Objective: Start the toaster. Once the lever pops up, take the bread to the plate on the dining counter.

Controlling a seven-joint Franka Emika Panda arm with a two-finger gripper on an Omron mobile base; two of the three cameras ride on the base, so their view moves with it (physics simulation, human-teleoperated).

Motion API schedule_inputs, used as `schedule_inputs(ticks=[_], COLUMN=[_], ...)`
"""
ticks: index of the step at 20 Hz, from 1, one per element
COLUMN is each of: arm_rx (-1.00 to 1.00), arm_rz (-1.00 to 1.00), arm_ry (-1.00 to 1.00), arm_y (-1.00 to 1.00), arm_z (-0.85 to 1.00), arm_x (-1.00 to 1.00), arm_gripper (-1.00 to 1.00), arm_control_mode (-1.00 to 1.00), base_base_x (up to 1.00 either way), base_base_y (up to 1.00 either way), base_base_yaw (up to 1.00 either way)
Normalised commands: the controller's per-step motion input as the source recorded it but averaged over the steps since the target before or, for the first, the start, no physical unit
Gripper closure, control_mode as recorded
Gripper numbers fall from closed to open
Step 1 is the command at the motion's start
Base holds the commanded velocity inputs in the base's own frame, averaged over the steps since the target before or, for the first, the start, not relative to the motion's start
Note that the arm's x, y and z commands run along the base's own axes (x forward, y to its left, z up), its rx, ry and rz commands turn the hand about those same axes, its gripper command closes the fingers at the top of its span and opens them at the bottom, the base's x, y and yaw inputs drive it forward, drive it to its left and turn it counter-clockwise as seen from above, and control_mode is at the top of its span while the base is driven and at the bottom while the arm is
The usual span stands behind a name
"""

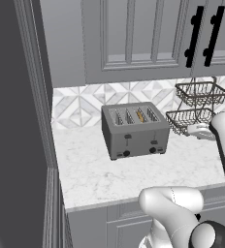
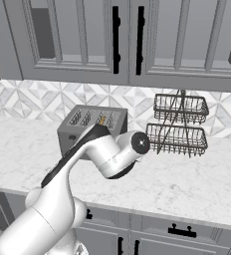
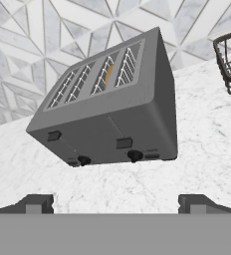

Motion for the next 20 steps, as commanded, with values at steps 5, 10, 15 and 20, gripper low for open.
schedule_inputs(ticks=[5,10,15,20], arm_rx=[0.00,0.00,0.00,0.00], arm_rz=[0.00,0.00,0.00,0.00], arm_ry=[0.00,0.00,0.00,0.00], arm_y=[0.00,0.00,0.00,0.00], arm_z=[0.00,0.00,0.00,0.00], arm_x=[0.00,0.00,0.00,0.00], arm_gripper=[-1.00,-1.00,-1.00,-1.00], arm_control_mode=[-1.00,-1.00,-1.00,-1.00], base_base_x=[0.00,0.00,0.00,0.00], base_base_y=[0.00,0.00,0.00,0.00], base_base_yaw=[0.00,0.00,0.00,0.00])
